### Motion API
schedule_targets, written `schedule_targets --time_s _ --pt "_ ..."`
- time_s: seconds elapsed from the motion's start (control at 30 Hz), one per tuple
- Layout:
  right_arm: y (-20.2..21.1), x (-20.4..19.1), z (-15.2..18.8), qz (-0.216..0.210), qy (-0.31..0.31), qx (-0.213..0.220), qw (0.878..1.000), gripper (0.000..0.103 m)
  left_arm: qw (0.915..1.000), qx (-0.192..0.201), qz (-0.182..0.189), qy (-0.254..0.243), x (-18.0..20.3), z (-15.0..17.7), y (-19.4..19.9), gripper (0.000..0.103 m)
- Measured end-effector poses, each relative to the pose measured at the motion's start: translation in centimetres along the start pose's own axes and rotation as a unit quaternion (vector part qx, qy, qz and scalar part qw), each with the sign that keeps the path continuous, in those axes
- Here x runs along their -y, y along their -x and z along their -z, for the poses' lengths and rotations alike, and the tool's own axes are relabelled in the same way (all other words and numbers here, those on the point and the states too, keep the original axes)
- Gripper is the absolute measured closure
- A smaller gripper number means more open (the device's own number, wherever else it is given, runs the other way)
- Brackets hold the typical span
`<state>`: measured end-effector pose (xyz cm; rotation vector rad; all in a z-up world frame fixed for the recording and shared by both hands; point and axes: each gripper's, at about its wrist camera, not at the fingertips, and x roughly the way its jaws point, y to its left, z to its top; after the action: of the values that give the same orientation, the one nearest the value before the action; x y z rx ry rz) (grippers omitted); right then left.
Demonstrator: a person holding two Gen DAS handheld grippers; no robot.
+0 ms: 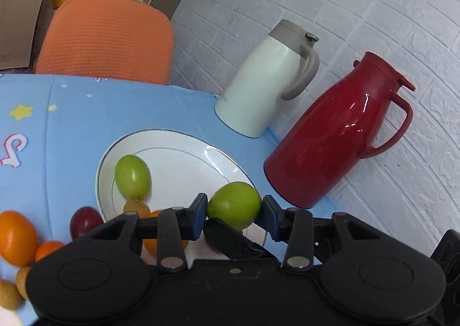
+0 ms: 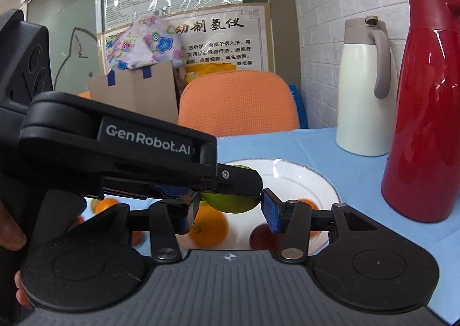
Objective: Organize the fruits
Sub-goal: 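Carry the green apple onto the white plate and open both tools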
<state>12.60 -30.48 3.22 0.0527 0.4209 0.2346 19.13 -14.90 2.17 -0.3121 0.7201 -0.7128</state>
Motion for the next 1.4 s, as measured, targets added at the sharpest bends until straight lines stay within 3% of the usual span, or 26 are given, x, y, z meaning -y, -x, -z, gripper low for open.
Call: schedule_targets --time_s 0.23,0.27,0.43,0.67,0.8,0.9,1.07,1.17,1.4 --pt "-3.1 2.0 -0.2 -0.007 -0.035 -0.018 0.999 0.023 0.9994 -0.025 -0.009 0.023 -2.2 -1.8 -3.5 0.026" --pt "-3.4 2.1 -0.2 -0.008 -0.037 -0.02 0.999 0.025 0.999 -0.032 -0.012 0.03 -2.6 -1.8 -4.0 0.022" --pt "-4.7 2.0 0.1 -0.014 -0.03 -0.044 0.998 0.033 0.9978 -0.041 -0.025 0.045 -4.1 -1.8 -5.1 0.02" --pt "-5.7 2.2 0.2 -0.009 -0.031 -0.052 0.998 0.033 0.9978 -0.042 -0.025 0.046 -4.6 -1.8 -5.7 0.019" --pt "-5.7 2.5 0.2 -0.004 -0.035 -0.054 0.998 0.033 0.9983 -0.037 -0.021 0.04 -4.4 -1.7 -5.6 0.0" --pt "-5.4 2.4 0.2 -0.004 -0.034 -0.044 0.998 0.032 0.9987 -0.024 -0.026 0.036 -4.0 -1.7 -5.1 0.0" --pt "-4.6 2.1 0.2 -0.004 -0.02 -0.034 0.999 0.02 0.9994 0.001 -0.028 0.021 -2.7 -1.9 -3.3 0.0" --pt "-3.9 1.8 0.2 -0.002 -0.017 -0.028 0.999 0.0 0.9986 0.025 -0.046 0.013 -1.9 -1.8 -2.0 0.0" --pt "-1.7 1.0 0.2 0.015 -0.001 -0.007 1.0 0.0 0.9981 0.029 -0.053 0.017 -0.9 -1.2 0.1 0.0"
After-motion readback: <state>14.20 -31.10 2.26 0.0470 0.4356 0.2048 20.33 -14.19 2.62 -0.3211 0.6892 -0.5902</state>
